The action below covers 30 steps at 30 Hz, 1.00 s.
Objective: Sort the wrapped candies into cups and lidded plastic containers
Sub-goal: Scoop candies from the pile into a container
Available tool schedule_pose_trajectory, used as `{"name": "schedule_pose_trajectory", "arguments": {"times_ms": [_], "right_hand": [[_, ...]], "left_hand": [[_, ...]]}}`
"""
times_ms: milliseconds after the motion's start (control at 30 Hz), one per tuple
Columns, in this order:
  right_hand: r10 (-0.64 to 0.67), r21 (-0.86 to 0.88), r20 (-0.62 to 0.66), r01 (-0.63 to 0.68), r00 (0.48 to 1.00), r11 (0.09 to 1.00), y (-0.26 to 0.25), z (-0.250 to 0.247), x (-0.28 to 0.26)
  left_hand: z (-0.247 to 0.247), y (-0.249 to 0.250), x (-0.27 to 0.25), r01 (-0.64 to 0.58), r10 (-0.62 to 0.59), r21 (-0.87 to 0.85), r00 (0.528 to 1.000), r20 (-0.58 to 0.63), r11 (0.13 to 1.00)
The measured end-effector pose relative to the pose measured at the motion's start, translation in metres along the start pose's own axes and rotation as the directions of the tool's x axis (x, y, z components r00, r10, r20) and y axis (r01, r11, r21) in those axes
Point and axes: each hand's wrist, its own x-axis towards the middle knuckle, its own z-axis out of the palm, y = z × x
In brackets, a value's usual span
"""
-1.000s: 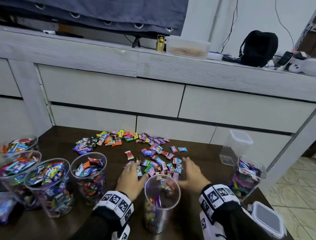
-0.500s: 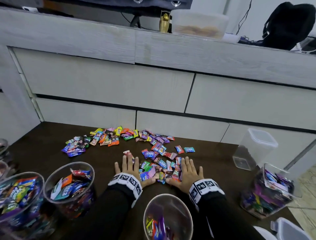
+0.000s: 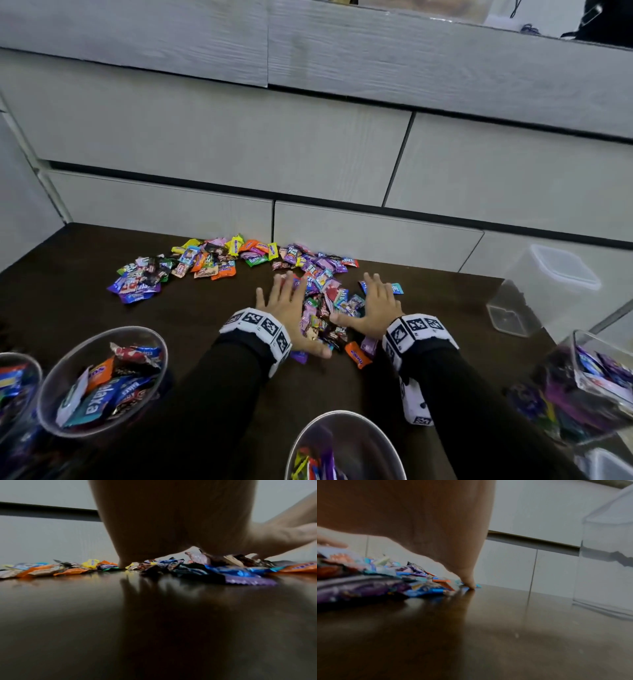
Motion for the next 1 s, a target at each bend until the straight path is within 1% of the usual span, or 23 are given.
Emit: {"name": "schedule_pose_trajectory", "arguments": {"times_ms": [33,67,133,200,267,333,400,500,567,633,667,767,833,867,900,933,1000], "right_hand": [[-0.016,-0.027,0.028,0.016,1.000,1.000,0.000,0.001,0.001],[-0.062,-0.048,0.047,0.064,0.997,0.997,-0.002,0.002,0.001],[-0.210,-0.063,0.079,0.215,0.975,0.975,-0.008,0.005,0.002],[-0.332,-0.113,0.120,0.345,0.935,0.932,-0.017,0.009,0.002],[-0.373,-0.201,0.133,0.394,0.918,0.897,-0.023,0.014,0.002],[-0.390,-0.293,0.070,0.393,0.918,0.872,-0.024,0.021,0.001],[-0.422,-0.384,-0.015,0.385,0.906,0.839,-0.025,0.026,-0.003],[-0.458,-0.443,-0.093,0.375,0.884,0.814,-0.030,0.030,-0.007],[-0.457,-0.421,-0.106,0.377,0.883,0.825,-0.031,0.030,-0.010],[-0.441,-0.396,-0.095,0.372,0.893,0.839,-0.030,0.028,-0.013],[-0.426,-0.387,-0.086,0.364,0.901,0.847,-0.029,0.027,-0.014],[-0.406,-0.369,-0.099,0.346,0.908,0.863,-0.029,0.021,-0.020],[-0.415,-0.313,-0.086,0.371,0.906,0.874,-0.029,0.021,-0.022],[-0.417,-0.283,-0.058,0.386,0.907,0.878,-0.029,0.023,-0.023],[-0.417,-0.271,-0.021,0.396,0.909,0.877,-0.030,0.025,-0.023],[-0.414,-0.279,0.018,0.402,0.910,0.872,-0.030,0.028,-0.023],[-0.407,-0.320,0.064,0.405,0.911,0.856,-0.030,0.034,-0.021]], "left_hand": [[0.001,0.001,0.004,-0.057,0.056,0.025,0.998,0.020,0.998],[0.001,0.002,0.006,-0.111,0.110,0.051,0.994,0.021,0.992],[0.002,0.003,0.011,-0.181,0.181,0.094,0.983,0.013,0.979],[0.006,0.001,0.013,-0.180,0.182,0.147,0.983,0.001,0.973],[0.009,-0.001,0.010,-0.140,0.152,0.217,0.988,-0.037,0.966],[0.011,-0.001,0.006,-0.091,0.124,0.260,0.986,-0.115,0.961],[0.010,0.000,0.003,-0.056,0.111,0.287,0.977,-0.180,0.956],[0.008,0.002,-0.004,-0.035,0.089,0.256,0.975,-0.203,0.966],[0.005,0.001,-0.007,-0.036,0.074,0.201,0.980,-0.186,0.979],[-0.001,-0.001,-0.010,-0.036,0.056,0.134,0.987,-0.152,0.990],[-0.003,-0.002,-0.011,-0.033,0.052,0.128,0.988,-0.148,0.991],[-0.004,-0.005,-0.016,-0.029,0.079,0.218,0.971,-0.227,0.975],[0.001,-0.007,-0.021,-0.008,0.073,0.213,0.952,-0.297,0.977],[0.004,-0.007,-0.022,-0.005,0.064,0.192,0.951,-0.303,0.981],[0.006,-0.008,-0.022,-0.006,0.052,0.164,0.960,-0.276,0.986],[0.008,-0.009,-0.022,-0.010,0.038,0.128,0.975,-0.217,0.992],[0.009,-0.010,-0.020,-0.014,0.017,0.044,0.998,-0.063,0.999]]}}
